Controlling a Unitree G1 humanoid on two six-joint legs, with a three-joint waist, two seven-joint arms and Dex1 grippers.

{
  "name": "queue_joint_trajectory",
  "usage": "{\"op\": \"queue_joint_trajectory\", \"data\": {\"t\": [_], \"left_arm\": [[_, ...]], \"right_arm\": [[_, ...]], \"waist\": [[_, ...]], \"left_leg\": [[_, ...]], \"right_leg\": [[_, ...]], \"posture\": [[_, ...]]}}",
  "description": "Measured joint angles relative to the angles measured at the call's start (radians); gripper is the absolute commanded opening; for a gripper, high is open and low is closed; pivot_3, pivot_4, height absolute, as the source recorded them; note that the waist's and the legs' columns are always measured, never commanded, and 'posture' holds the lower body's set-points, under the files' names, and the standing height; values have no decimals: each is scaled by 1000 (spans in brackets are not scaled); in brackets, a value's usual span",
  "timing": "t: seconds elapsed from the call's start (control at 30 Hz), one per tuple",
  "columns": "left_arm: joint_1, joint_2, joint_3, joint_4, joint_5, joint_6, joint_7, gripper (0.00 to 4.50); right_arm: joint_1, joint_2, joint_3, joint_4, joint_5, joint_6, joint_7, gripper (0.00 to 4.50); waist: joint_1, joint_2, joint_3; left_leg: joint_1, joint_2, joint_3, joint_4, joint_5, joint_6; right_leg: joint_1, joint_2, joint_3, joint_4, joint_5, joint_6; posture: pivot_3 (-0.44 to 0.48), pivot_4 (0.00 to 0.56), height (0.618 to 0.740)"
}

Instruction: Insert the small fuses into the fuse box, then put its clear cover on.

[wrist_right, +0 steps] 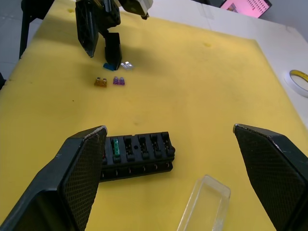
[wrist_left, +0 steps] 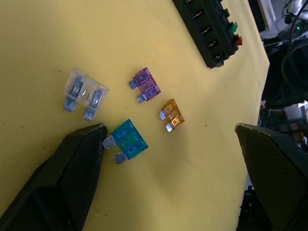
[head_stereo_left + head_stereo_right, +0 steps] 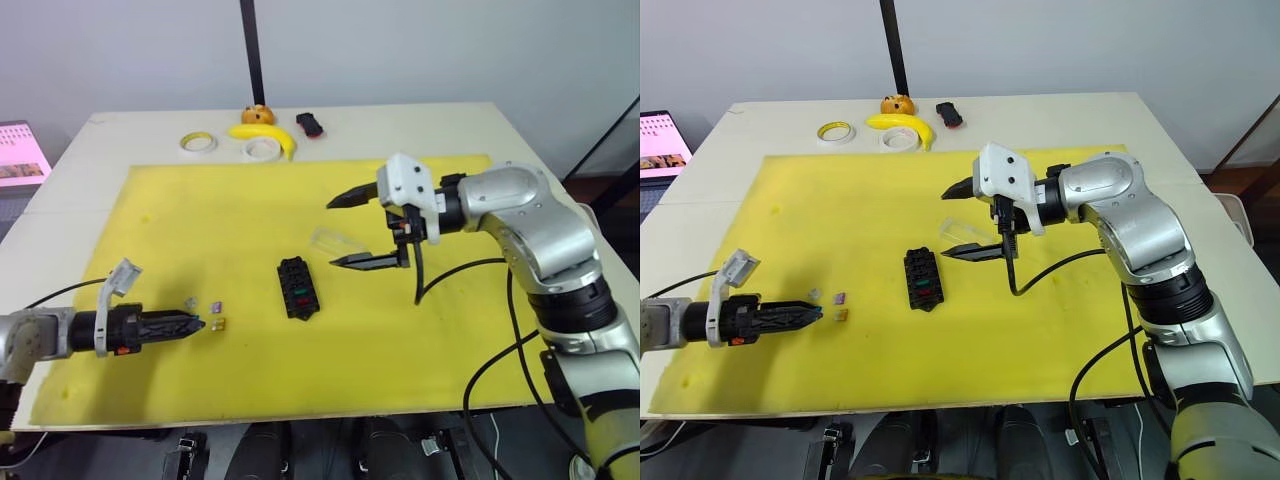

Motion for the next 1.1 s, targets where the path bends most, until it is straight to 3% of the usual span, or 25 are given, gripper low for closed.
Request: {"op": "queue_joint_trajectory", "data": {"t": [0.03,0.17,0.43,0.53,0.57,1.1], "left_arm": [[0,0,-1,6,4,-8,0,3618],[4,-2,-2,22,19,-15,10,1571],[34,-2,4,37,18,-31,5,1571],[36,-2,5,50,22,-36,12,168],[38,-2,5,54,22,-38,10,29],[94,-8,48,7,2,-73,23,29]], "right_arm": [[0,2,1,0,-3,-1,-1,4500],[0,8,6,1,-10,-3,-3,4500],[0,14,7,2,-19,-13,-7,4500],[0,23,10,4,-24,-19,-9,4500],[0,26,14,5,-25,-20,-10,4500],[6,32,28,2,-25,-22,-22,4500]], "waist": [[0,0,0],[-5,0,0],[-8,0,0],[-9,0,0],[-9,0,0],[-12,0,0]], "left_leg": [[0,0,0,0,0,0],[0,0,0,0,0,0],[0,1,1,0,-1,1],[0,1,1,0,0,1],[0,1,1,0,-1,1],[0,1,1,0,-1,1]], "right_leg": [[0,0,0,0,0,0],[0,0,0,0,0,0],[0,0,0,0,0,0],[-1,0,0,0,0,0],[-1,0,0,0,0,0],[-1,0,0,0,0,0]], "posture": [[0,150,740],[0,150,740],[0,150,740],[0,150,740],[0,150,740],[0,150,740]]}}
